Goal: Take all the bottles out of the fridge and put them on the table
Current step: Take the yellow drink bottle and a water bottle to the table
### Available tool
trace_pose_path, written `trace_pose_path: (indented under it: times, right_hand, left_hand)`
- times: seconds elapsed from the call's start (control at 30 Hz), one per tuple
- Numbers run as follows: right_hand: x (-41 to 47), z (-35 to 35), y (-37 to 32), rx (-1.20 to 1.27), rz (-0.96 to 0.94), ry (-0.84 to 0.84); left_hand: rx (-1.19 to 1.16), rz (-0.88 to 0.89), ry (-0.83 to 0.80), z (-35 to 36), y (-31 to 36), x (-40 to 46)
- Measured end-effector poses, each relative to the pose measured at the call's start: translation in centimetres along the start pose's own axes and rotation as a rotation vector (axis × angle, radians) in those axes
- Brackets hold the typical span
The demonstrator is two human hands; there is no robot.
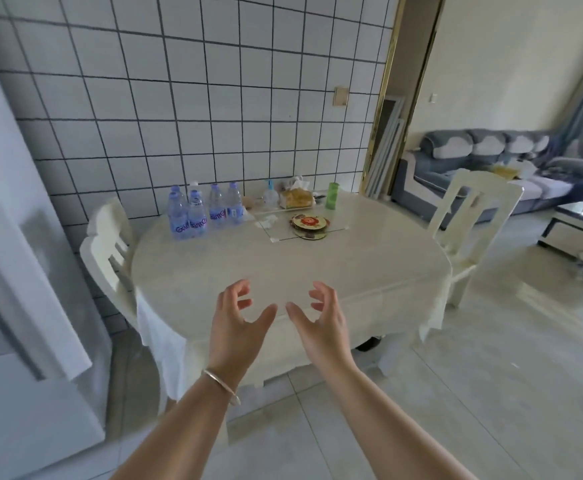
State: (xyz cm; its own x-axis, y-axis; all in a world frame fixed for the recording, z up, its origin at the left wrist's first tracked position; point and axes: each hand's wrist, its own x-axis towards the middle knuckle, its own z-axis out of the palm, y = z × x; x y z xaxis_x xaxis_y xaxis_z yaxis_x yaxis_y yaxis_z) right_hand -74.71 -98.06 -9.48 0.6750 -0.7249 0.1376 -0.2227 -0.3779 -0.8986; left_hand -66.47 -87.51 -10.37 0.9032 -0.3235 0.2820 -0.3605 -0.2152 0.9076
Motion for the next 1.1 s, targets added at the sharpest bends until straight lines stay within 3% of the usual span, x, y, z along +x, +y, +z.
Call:
trace_pose_path:
  times: [0.27, 0.6, 0.8, 1.1]
  right_hand:
    - [-8.5, 2.3, -0.8, 0.006, -0.080, -0.225]
    - [-18.7, 11.5, -6.4, 0.052, -0.214, -0.517]
    - [-22.6, 19.6, -12.0, 0.056, -0.318, -0.634]
    - [-25.0, 36.5, -22.7, 0.099, -0.331, -0.657]
  left_hand:
    - [-0.028, -0.083, 0.177, -6.6, -0.8, -8.5]
    - [0.073, -0.145, 0.498, -20.7, -3.9, -16.3]
    - [0.059, -0.159, 0.603, -30.0, -6.9, -16.6]
    - [0.127, -0.128, 0.587, -49.1, -13.0, -10.4]
